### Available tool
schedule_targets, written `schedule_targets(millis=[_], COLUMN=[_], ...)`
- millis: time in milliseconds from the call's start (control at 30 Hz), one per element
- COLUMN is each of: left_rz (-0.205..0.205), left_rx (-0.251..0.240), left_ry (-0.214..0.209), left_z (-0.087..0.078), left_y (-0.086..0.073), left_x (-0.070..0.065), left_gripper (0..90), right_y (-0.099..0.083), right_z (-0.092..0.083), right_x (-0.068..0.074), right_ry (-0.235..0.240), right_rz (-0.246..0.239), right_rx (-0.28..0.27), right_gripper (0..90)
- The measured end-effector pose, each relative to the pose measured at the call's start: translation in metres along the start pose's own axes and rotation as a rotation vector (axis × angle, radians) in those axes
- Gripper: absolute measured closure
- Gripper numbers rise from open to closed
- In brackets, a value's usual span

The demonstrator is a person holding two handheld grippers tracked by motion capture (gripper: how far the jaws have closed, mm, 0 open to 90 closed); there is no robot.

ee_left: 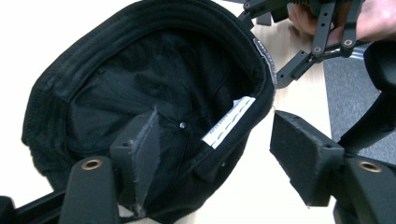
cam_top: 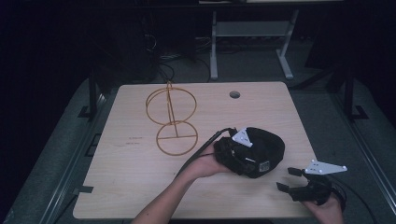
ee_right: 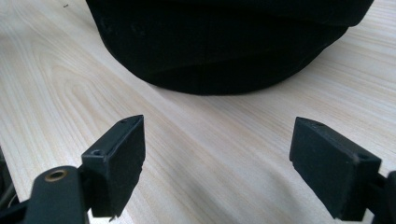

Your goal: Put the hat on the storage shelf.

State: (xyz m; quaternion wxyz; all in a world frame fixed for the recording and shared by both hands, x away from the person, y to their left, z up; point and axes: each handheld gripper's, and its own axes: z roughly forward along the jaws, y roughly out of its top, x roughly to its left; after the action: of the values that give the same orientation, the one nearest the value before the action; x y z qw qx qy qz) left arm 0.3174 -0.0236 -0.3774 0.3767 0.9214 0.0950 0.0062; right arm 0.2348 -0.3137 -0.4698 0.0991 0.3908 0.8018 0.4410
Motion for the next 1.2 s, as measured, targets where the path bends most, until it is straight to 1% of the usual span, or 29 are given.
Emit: schedule_targets(millis=[133,200,267,367,467,567,700,767,800,900,1067,1200], left_rz=[0.001,0.017,0.025,0.028,0.031,0.032,0.015,-0.007,-0.012,-0.031,-0.054,-0.073], left_rx=[0.034,0.05,0.058,0.052,0.045,0.033,-0.013,-0.048,-0.058,-0.084,-0.13,-0.175], left_ry=[-0.021,-0.027,-0.034,-0.043,-0.055,-0.063,-0.073,-0.073,-0.076,-0.078,-0.074,-0.072], left_z=[0.005,0.007,0.009,0.01,0.011,0.011,0.007,0.003,0.001,-0.005,-0.017,-0.028], left_y=[-0.002,-0.002,-0.002,-0.002,0.0,0.004,0.009,0.011,0.011,0.014,0.021,0.027], left_x=[0.001,0.0,0.0,0.001,0.0,-0.001,0.001,0.002,0.003,0.005,0.008,0.01], left_gripper=[42.5,49.5,57.3,68.6,75.2,78.1,79.7,80.0,80.1,80.2,80.2,80.3], right_y=[0.0,0.0,0.0,0.0,0.0,0.0,0.001,0.002,0.003,0.005,0.009,0.015], right_z=[0.0,0.0,0.001,0.001,0.002,0.002,0.0,0.0,-0.001,-0.001,-0.001,-0.004], right_x=[0.0,0.0,0.0,0.0,0.001,0.002,0.003,0.004,0.005,0.008,0.011,0.016], right_ry=[0.0,0.001,0.001,0.004,0.005,0.007,0.01,0.015,0.016,0.015,0.012,0.015], right_rz=[-0.001,-0.002,-0.003,-0.004,-0.012,-0.007,0.007,0.012,0.016,0.007,0.004,-0.001], right_rx=[0.0,0.0,0.0,0.012,0.006,0.0,-0.026,-0.042,-0.05,-0.068,-0.096,-0.142], right_gripper=[17.9,17.9,17.9,17.9,17.9,17.5,16.9,16.6,16.6,16.6,16.6,16.8])
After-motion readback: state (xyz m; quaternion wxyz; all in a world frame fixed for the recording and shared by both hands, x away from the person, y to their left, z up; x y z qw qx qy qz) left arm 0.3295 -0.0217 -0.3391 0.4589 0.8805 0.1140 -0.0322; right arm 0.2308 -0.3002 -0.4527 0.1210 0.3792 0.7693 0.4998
